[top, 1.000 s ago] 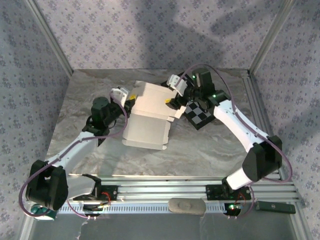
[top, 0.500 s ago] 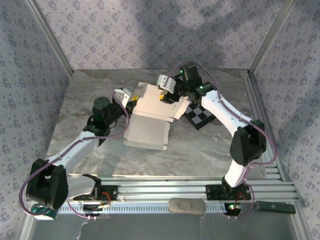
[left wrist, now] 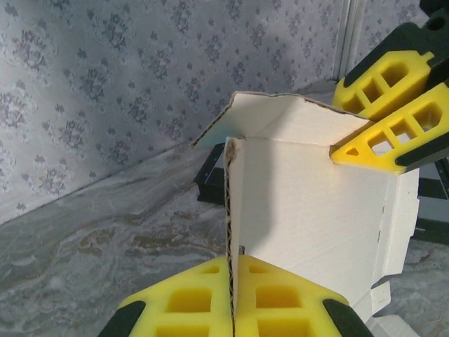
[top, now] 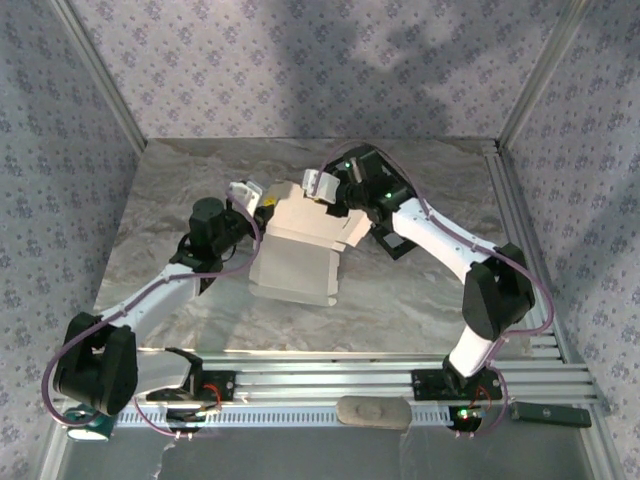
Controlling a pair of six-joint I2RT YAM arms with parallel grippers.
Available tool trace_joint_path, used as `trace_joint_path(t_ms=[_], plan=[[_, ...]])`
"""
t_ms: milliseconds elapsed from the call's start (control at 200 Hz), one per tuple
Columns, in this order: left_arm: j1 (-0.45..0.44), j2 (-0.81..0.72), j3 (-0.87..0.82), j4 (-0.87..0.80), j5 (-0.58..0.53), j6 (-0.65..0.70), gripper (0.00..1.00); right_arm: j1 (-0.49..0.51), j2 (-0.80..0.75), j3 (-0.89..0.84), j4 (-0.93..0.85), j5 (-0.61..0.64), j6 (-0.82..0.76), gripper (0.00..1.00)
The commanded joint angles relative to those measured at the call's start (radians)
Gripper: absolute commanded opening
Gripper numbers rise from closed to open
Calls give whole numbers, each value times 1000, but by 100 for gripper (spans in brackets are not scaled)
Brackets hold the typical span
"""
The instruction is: Fold the paper box
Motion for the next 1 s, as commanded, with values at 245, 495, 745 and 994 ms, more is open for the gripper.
trace_joint_path(t_ms=[245,495,745,994], plan=[[-9,77,-99,79,-114,-183,0,117,20,-252,413,296,-31,0],[51,174,-114,69,-183,-291,9,148,52,-339,578,358,25,0],[143,-5,-61,-147,-152,-767,48,164,68,-340,551,416,60,0],[-53,-117,161,-591,-267,-1274,44,165,43,-348,533,464,88,0]])
